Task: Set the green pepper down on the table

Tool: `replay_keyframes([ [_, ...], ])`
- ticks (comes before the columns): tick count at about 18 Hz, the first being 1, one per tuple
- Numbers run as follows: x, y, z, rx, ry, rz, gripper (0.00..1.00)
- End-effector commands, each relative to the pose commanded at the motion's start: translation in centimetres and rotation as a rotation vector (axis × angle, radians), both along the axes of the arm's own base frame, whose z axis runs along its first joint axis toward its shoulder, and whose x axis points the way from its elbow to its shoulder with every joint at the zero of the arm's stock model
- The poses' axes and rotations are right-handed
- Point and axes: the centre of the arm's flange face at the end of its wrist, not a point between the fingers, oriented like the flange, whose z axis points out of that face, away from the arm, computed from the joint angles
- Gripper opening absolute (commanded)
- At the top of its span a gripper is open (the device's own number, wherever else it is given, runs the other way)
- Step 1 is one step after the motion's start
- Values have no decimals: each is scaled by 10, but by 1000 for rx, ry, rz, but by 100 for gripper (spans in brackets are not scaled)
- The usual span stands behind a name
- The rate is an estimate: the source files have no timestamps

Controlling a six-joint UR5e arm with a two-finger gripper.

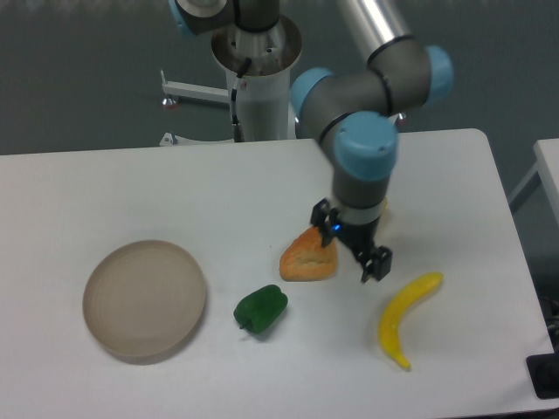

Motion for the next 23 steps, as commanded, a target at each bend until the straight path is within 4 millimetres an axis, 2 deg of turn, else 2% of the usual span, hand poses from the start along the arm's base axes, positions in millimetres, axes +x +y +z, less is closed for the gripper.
replay_keyframes([
  [2, -17, -16, -1, -15, -16, -43, 100],
  [5, -21, -22, -5, -55, -3, -56, 100],
  [9, -20, -24, -16, -71, -5, -82, 100],
  [23, -22, -22, -16, -62, 1, -84, 100],
])
